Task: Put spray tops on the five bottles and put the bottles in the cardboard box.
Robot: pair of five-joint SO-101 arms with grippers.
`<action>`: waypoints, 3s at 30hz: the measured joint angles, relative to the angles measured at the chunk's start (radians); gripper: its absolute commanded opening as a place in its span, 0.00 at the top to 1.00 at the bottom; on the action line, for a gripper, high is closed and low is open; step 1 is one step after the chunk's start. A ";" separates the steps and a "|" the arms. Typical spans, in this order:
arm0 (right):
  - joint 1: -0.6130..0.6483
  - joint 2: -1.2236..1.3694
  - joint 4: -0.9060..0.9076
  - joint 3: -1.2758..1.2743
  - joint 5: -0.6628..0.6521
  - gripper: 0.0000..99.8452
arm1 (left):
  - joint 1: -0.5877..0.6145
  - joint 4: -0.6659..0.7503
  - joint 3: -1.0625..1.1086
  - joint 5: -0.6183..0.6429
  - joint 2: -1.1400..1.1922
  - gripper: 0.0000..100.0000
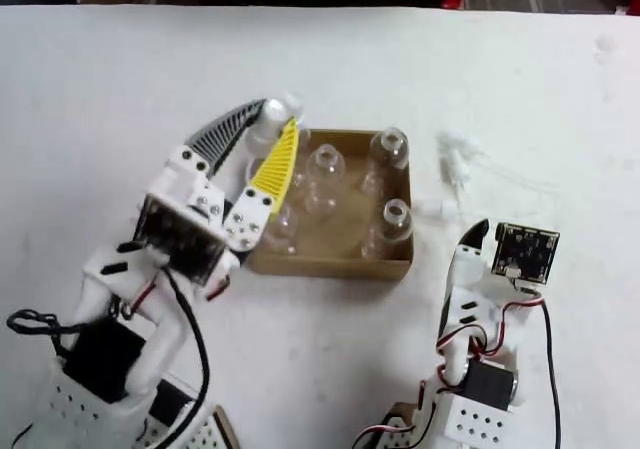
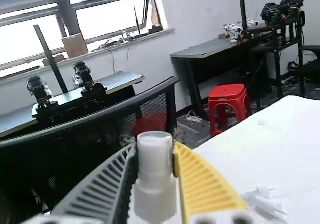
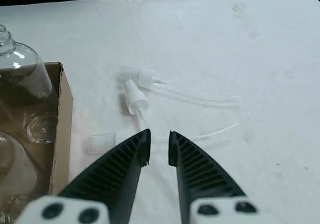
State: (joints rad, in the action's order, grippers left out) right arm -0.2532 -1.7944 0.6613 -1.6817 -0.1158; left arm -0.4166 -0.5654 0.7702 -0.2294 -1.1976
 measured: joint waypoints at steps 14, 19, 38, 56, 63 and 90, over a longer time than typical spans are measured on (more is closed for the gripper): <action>0.000 0.000 0.000 0.000 0.000 0.95 | -0.041 0.120 0.003 -0.009 0.066 0.98; 0.000 0.000 0.000 0.000 0.000 0.95 | -0.043 0.126 0.011 -0.009 0.173 0.98; 0.000 0.000 0.000 0.000 0.000 0.95 | -0.043 0.325 0.229 -0.009 0.198 0.98; 0.000 0.000 0.000 0.000 0.000 0.95 | 0.023 0.273 0.416 0.120 0.061 0.98; 0.000 0.000 0.000 0.000 0.000 0.95 | 0.046 0.284 0.637 0.192 -0.210 0.98; 0.000 0.000 0.000 0.000 0.000 0.95 | 0.051 0.486 0.913 0.318 -0.356 0.87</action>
State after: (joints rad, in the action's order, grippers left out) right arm -0.2532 -1.7944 0.6613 -1.6817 -0.1158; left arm -0.3659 -0.0790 1.6832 0.0882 -1.5535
